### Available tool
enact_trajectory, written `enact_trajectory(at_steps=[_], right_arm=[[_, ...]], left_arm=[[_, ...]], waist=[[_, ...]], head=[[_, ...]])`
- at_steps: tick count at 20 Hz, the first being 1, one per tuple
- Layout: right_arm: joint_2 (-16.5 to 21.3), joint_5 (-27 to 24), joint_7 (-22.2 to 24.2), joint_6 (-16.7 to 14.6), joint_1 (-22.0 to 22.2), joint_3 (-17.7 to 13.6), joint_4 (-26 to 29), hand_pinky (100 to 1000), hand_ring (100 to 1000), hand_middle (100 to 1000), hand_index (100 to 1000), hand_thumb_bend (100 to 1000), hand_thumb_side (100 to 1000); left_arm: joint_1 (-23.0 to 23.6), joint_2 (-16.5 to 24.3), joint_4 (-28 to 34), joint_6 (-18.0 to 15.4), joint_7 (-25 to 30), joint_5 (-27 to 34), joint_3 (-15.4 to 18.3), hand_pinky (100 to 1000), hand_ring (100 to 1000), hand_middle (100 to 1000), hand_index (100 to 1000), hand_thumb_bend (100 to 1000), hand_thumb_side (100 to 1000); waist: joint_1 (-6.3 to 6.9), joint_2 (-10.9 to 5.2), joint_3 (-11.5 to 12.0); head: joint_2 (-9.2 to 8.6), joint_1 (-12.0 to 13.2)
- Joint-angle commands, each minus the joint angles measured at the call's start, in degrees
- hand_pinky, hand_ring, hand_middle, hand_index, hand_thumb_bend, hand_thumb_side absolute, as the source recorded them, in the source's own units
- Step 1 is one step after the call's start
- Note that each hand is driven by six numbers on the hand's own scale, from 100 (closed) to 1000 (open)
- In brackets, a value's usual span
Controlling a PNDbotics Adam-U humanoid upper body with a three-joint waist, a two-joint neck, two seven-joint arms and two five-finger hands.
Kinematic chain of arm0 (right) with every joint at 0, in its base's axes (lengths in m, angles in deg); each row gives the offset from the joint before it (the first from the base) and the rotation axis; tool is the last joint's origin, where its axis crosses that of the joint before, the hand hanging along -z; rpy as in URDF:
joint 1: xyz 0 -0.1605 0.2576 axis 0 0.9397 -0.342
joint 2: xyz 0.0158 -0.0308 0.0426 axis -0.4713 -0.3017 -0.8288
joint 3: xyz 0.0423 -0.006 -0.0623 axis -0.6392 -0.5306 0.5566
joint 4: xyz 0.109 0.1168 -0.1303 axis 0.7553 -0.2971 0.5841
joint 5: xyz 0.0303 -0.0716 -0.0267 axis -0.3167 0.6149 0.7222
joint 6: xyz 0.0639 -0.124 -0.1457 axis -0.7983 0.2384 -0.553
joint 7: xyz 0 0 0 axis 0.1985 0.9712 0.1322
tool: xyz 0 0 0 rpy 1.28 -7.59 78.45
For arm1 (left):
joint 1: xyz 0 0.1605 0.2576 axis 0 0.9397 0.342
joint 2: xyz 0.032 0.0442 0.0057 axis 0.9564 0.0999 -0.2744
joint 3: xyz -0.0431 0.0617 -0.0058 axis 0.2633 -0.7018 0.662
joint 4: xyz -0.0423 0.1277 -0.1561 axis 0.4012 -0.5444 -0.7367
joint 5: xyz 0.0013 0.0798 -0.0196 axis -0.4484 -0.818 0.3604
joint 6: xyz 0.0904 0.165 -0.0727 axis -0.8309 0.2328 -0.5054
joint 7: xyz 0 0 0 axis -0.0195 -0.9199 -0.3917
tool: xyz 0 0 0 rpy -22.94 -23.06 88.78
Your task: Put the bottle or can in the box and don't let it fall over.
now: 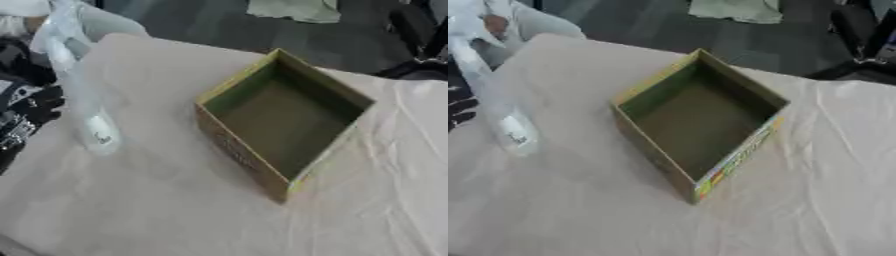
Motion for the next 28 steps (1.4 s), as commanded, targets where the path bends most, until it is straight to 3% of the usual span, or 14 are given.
enact_trajectory(at_steps=[1,10,19,28], right_arm=[[0.4,0.5,0.2,0.2,0.0,-0.1,0.7,925,1000,1000,905,100,560],[0.1,0.8,0.3,0.5,-0.3,0.1,0.7,926,1000,1000,904,100,562],[-0.3,1.2,0.3,1.3,-0.7,0.2,0.7,926,1000,1000,904,100,566],[-0.3,1.0,0.7,1.8,-1.2,0.4,0.7,927,1000,1000,903,100,569]], left_arm=[[-0.5,2.5,0.2,0.1,-0.6,-0.3,0.6,1000,1000,1000,930,386,763],[-1.1,2.6,-1.2,0.3,-2.4,-1.2,1.1,1000,1000,1000,929,375,760],[-3.2,3.5,-2.5,-0.6,-5.3,-1.1,1.6,1000,1000,1000,919,342,749],[-6.5,4.5,-4.6,-1.2,-4.6,0.2,0.6,1000,1000,1000,900,304,738]], waist=[[0.29,-0.56,-0.1],[0.25,-0.18,0.0],[0.19,0.25,0.2],[0.22,0.45,0.1]], head=[[-0.6,-0.9],[-1.34,-1.9],[-1.62,-1.6],[-1.61,-1.1]])
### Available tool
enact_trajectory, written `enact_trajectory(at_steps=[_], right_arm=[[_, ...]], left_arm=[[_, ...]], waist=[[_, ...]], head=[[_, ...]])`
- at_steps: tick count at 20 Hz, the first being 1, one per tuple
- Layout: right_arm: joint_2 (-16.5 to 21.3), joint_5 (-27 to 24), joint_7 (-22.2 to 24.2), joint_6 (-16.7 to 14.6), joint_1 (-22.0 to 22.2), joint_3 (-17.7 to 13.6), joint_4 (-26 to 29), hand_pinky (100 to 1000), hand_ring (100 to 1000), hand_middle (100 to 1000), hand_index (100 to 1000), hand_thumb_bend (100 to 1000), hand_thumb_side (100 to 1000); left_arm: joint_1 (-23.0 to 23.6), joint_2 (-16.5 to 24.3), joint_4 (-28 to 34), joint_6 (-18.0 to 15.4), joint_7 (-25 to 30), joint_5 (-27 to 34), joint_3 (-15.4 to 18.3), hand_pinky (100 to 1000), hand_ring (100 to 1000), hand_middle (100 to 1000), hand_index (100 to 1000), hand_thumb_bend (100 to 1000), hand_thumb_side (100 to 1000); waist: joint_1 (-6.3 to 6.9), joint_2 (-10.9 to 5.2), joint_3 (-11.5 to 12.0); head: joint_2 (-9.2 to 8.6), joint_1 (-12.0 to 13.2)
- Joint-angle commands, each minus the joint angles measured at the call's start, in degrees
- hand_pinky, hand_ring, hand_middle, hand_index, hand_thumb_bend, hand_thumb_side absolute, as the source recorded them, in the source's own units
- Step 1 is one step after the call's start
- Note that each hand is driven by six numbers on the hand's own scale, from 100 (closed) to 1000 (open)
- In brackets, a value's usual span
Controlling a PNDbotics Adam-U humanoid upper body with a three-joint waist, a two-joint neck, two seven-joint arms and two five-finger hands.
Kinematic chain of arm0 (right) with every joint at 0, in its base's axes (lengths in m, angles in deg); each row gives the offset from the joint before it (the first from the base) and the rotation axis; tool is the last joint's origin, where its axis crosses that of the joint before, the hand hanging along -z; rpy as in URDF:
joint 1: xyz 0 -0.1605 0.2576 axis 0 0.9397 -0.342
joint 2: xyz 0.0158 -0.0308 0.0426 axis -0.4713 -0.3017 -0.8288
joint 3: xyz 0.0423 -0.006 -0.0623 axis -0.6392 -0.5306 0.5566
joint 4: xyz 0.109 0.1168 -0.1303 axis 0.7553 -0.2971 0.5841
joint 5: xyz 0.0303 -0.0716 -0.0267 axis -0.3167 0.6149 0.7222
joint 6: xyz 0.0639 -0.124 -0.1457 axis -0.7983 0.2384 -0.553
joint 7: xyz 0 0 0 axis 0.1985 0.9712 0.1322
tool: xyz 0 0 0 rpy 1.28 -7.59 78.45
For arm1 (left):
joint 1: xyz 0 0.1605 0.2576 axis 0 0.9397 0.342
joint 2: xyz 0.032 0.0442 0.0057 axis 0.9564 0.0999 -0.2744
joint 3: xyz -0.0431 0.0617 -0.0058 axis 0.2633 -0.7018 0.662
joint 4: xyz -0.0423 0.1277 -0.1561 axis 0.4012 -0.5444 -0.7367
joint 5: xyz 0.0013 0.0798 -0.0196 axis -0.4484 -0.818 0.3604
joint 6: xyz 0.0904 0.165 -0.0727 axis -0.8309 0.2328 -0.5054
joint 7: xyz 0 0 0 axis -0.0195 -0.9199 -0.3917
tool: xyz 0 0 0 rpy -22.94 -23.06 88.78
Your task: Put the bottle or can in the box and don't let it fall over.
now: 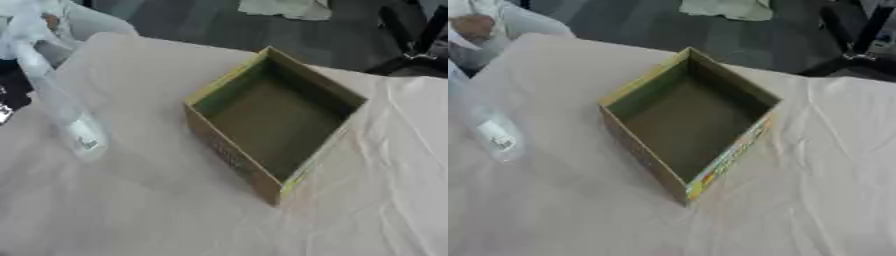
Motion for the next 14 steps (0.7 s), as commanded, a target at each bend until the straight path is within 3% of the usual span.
enact_trajectory(at_steps=[1,12,14], right_arm=[[0.6,0.0,0.1,0.2,0.0,-0.2,0.7,927,1000,1000,903,100,569],[0.7,-0.4,0.5,0.5,-0.2,-0.2,0.7,928,1000,1000,903,100,570],[0.7,-0.6,0.6,0.7,-0.4,-0.2,0.7,929,1000,1000,904,100,573]], left_arm=[[-1.3,3.1,-0.1,-0.5,0.1,0.6,0.1,1000,1000,1000,899,302,737],[-3.1,3.9,-1.1,-1.6,0.1,0.8,-0.5,1000,1000,1000,889,268,726],[-3.8,4.3,-1.2,-1.9,0.2,0.1,-0.8,1000,1000,1000,878,218,710]], waist=[[0.32,-0.8,0.1],[0.41,-0.85,0.1],[0.48,-0.76,0.0]], head=[[-0.53,0.3],[-0.35,0.2],[-0.38,0.0]])
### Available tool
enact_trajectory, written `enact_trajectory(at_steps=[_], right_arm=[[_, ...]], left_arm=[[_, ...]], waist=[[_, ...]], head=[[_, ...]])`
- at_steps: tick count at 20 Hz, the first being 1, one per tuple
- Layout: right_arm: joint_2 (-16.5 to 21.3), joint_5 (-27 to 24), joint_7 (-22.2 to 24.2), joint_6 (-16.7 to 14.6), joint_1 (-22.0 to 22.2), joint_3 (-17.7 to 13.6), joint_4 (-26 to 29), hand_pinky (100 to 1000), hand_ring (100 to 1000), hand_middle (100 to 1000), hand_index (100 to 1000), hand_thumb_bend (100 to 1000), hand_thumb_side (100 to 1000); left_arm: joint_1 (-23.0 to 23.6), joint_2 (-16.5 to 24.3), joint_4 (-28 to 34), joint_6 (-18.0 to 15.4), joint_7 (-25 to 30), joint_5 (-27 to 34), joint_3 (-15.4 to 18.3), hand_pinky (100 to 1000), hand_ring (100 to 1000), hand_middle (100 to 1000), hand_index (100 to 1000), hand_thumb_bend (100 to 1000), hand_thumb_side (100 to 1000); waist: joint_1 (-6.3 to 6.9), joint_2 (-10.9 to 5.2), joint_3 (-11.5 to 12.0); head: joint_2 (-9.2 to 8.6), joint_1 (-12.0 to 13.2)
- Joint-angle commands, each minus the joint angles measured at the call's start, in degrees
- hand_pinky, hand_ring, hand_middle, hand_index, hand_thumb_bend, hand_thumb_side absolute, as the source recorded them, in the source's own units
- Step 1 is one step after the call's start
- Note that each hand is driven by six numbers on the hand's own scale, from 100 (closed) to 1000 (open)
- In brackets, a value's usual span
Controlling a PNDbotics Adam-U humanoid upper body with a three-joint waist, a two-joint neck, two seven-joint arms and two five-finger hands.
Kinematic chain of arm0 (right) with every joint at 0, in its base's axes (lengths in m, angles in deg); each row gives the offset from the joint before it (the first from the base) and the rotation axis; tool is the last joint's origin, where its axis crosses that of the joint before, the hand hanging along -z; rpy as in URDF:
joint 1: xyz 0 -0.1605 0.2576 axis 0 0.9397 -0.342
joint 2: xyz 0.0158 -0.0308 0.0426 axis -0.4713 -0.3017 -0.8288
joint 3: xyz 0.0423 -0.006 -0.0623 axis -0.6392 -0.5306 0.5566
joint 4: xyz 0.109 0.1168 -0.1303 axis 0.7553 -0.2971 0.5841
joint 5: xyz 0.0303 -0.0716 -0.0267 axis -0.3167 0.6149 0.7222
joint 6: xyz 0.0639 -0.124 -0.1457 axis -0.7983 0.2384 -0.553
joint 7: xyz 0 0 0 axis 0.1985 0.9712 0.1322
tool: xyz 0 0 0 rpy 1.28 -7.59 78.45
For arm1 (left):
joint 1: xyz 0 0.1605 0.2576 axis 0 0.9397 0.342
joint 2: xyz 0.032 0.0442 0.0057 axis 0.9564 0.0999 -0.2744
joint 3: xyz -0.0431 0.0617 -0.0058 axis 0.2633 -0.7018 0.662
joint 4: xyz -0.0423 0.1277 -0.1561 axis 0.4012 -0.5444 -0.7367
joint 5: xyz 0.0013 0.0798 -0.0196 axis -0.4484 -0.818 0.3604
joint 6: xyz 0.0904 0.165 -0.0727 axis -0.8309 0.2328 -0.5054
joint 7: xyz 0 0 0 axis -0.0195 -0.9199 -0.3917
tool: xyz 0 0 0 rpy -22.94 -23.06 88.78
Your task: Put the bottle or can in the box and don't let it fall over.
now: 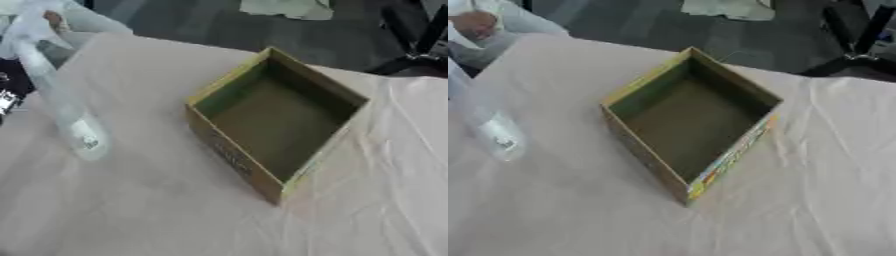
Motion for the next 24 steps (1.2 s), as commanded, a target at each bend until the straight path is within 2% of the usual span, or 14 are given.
enact_trajectory(at_steps=[1,6,13,24], right_arm=[[0.8,-0.6,0.2,0.3,0.0,-0.2,0.7,929,1000,1000,904,100,573],[0.8,-1.0,0.6,0.5,-0.2,-0.3,0.7,930,1000,1000,903,100,576],[0.6,-1.1,0.8,0.8,-0.4,-0.3,0.7,931,1000,1000,903,100,578],[0.5,-1.3,1.3,1.0,-0.8,-0.2,0.7,932,1000,1000,904,100,580]], left_arm=[[-1.5,3.2,0.1,-0.8,0.0,-0.9,0.0,1000,1000,1000,875,218,710],[-2.9,3.4,-1.0,-1.6,-0.3,-2.8,-0.8,1000,1000,1000,876,223,712],[-2.8,3.4,-1.6,-2.9,-1.1,-6.9,-0.8,1000,1000,1000,882,319,742],[-4.1,3.3,-4.0,-3.4,-1.7,-9.5,-1.3,1000,1000,1000,879,316,741]], waist=[[0.45,-0.76,-0.1],[0.51,-0.68,-0.1],[0.59,-0.46,0.0],[0.61,0.0,-0.6]], head=[[-0.37,-0.1],[-0.37,-0.1],[-0.49,-0.1],[-0.58,0.1]])
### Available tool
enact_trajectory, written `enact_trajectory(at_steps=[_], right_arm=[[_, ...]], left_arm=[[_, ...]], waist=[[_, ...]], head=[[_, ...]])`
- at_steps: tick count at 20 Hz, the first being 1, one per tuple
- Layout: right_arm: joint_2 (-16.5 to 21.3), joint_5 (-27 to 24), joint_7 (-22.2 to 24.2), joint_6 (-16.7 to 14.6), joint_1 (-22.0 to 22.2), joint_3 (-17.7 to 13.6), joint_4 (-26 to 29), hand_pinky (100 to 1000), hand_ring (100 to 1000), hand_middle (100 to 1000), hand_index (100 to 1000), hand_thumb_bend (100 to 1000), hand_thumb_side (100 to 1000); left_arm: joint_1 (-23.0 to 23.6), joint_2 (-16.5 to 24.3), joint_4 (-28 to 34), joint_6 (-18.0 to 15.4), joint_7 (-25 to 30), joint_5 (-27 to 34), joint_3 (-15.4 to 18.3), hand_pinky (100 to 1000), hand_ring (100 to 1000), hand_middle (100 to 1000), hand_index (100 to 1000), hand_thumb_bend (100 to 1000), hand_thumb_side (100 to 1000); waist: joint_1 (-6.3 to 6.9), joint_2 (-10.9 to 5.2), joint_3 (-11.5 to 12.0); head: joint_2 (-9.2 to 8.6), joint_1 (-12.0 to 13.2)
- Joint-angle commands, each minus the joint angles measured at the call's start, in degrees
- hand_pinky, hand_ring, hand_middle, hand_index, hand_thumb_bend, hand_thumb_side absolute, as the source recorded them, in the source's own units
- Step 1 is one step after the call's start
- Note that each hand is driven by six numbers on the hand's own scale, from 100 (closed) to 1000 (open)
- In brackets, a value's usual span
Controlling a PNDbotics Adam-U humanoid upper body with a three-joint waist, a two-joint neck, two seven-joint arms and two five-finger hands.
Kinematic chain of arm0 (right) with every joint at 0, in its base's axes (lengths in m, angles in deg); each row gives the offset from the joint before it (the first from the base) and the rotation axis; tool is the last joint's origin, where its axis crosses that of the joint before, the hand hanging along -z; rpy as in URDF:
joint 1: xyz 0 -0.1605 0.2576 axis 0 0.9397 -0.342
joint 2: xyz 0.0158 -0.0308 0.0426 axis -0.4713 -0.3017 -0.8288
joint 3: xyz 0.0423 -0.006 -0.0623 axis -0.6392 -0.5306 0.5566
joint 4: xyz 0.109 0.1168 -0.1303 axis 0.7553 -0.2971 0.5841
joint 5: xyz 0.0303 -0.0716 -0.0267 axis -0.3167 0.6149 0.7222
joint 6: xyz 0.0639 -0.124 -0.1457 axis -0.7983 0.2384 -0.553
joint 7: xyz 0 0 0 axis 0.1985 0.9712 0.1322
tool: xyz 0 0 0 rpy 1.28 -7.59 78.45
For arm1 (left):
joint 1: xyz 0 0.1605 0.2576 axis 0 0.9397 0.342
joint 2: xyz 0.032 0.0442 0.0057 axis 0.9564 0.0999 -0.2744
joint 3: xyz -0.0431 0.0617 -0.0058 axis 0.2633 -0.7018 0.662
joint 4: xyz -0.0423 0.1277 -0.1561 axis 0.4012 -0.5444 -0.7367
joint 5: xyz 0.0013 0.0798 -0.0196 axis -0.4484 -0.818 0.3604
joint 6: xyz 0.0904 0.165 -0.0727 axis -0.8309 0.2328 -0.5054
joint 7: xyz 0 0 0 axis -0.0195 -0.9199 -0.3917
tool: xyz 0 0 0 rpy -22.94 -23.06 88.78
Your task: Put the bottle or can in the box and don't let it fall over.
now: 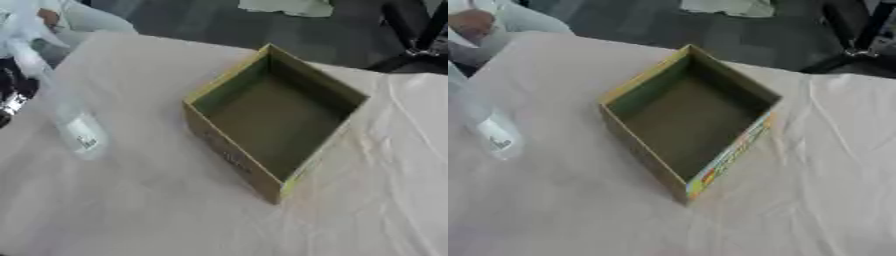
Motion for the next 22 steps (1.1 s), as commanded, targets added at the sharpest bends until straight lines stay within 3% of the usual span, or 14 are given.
enact_trajectory(at_steps=[1,12,22], right_arm=[[0.6,-0.3,0.2,0.0,0.0,-0.2,0.7,932,1000,1000,904,100,580],[0.6,-0.5,0.6,0.3,-0.5,-0.2,0.7,933,1000,1000,905,100,583],[0.5,-0.8,0.8,0.9,-0.6,-0.2,0.7,934,1000,1000,905,100,583]], left_arm=[[-1.2,2.5,-0.1,-0.1,0.1,0.0,0.2,1000,1000,1000,878,313,741],[-2.2,2.4,0.2,-2.0,1.9,0.4,-0.5,1000,1000,1000,871,297,735],[-3.0,2.0,0.0,-1.6,3.2,0.7,-1.1,1000,1000,1000,856,288,733]], waist=[[0.53,-0.67,-0.1],[0.62,-0.41,-0.1],[0.65,-0.47,-0.2]], head=[[-0.61,0.2],[-0.89,0.2],[-1.03,0.3]])
